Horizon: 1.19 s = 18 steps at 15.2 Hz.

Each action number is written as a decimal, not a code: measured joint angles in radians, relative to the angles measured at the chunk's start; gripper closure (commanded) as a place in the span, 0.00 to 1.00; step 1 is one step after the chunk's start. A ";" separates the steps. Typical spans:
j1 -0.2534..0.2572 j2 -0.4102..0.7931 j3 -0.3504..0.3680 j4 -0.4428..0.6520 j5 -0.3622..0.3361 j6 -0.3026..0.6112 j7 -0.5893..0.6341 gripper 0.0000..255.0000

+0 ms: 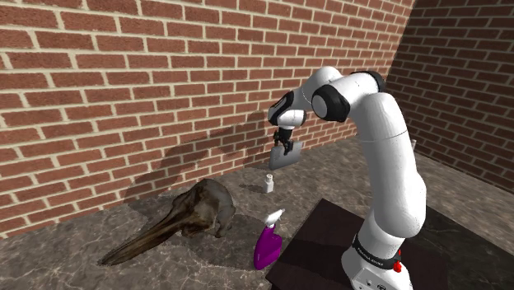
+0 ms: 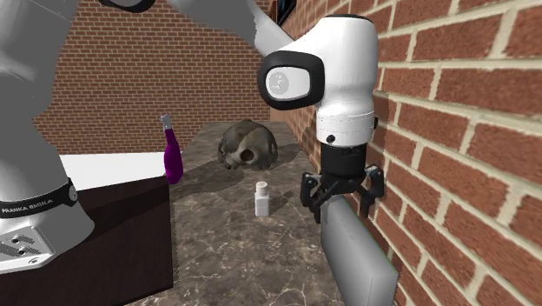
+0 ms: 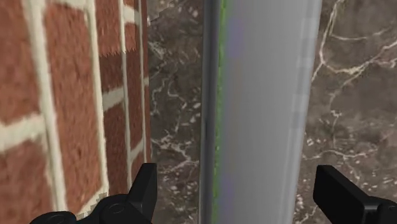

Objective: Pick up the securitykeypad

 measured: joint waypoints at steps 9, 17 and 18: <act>-0.008 0.015 0.009 0.004 0.011 0.011 -0.008 1.00; 0.004 -0.008 -0.005 0.004 -0.008 -0.013 0.006 1.00; 0.007 -0.017 -0.011 0.005 -0.015 -0.022 0.010 1.00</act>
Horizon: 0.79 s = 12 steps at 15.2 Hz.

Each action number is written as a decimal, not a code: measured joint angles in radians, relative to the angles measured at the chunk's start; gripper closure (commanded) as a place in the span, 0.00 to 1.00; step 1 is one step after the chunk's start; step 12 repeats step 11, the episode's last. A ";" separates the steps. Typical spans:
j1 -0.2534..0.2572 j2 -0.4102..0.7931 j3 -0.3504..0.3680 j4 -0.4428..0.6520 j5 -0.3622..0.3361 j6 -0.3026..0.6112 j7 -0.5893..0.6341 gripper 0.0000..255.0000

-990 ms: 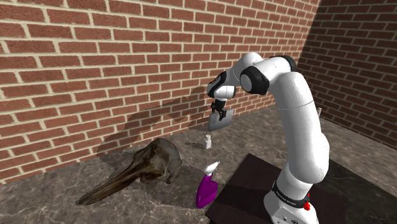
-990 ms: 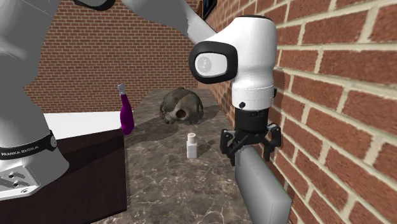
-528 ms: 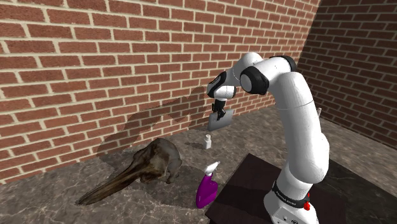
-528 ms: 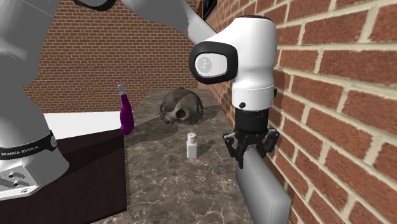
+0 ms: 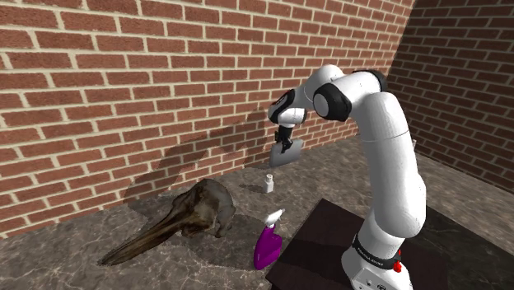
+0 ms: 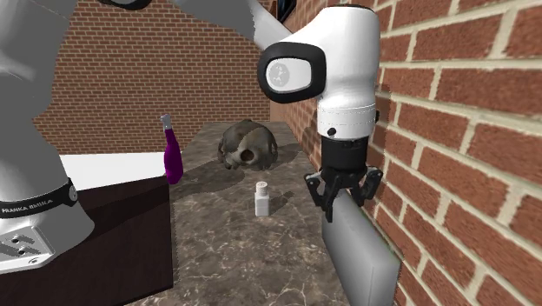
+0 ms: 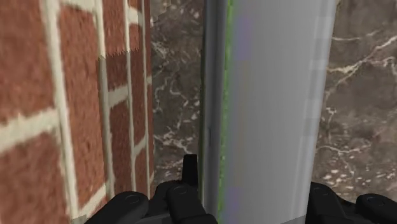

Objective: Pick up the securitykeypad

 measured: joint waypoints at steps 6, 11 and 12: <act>0.019 -0.046 -0.028 0.015 -0.040 -0.055 0.027 1.00; 0.032 -0.080 -0.048 0.033 -0.069 -0.101 0.047 1.00; 0.032 -0.080 -0.048 0.033 -0.069 -0.101 0.047 1.00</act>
